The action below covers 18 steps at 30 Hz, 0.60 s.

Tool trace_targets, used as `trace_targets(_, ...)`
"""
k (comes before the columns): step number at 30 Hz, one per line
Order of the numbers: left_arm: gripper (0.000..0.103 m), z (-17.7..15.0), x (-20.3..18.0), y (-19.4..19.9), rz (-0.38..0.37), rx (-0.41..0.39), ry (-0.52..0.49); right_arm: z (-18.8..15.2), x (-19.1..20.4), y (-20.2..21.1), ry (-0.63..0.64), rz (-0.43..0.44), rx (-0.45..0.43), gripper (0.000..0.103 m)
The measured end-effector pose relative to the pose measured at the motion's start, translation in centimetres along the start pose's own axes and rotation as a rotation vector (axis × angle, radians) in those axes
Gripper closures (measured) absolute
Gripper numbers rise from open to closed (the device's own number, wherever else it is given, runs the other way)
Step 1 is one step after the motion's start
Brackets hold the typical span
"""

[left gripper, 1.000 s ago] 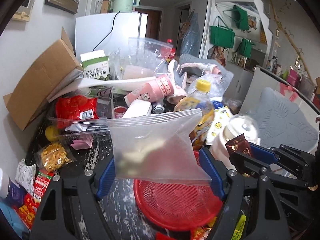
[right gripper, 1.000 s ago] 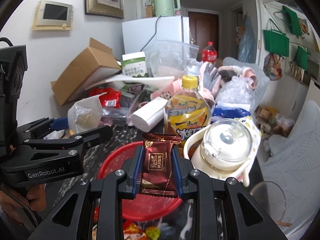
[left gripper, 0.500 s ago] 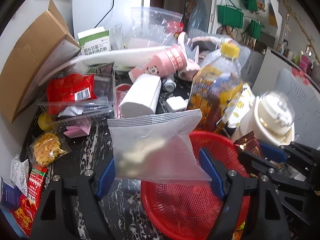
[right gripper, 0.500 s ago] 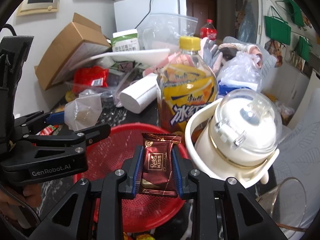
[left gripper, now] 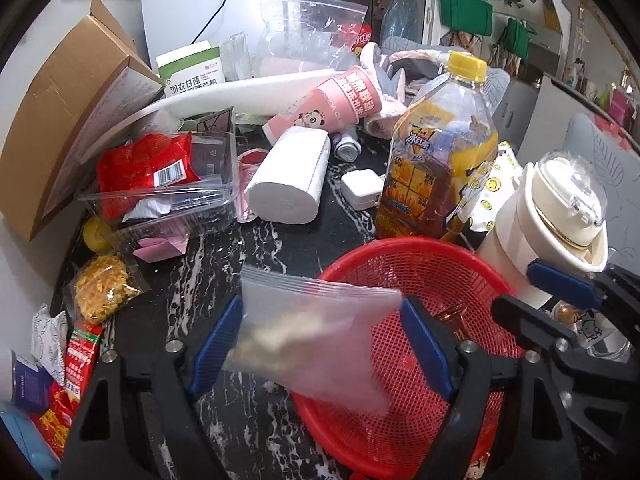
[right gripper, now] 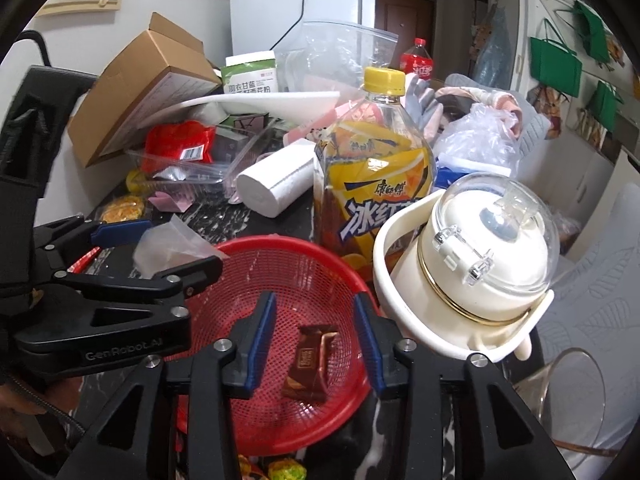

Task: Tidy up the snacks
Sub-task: 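Open the right gripper to drop the chocolate bar into the basket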

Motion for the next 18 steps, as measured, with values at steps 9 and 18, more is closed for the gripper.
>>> trace_targets(9, 0.019, 0.4, -0.1, 1.9, 0.026, -0.029, -0.008, 0.6, 0.4, 2.2, 0.011, -0.021, -0.032, 0.062)
trace_targets(18, 0.019, 1.2, 0.3, 6.3, 0.018, -0.103, 0.000, 1.6, 1.3, 6.0, 0.026, -0.037, -0.096, 0.062)
Point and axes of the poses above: each gripper's, at about its wrist camera, not at the fingertips, and y roughly against the way its jaws point, x to its left, z to its top, the point moved 1 cm from there along -y, roughly the way its jaws point, and after that the axes turned 11 degrees about z, right-handed, at the moved point
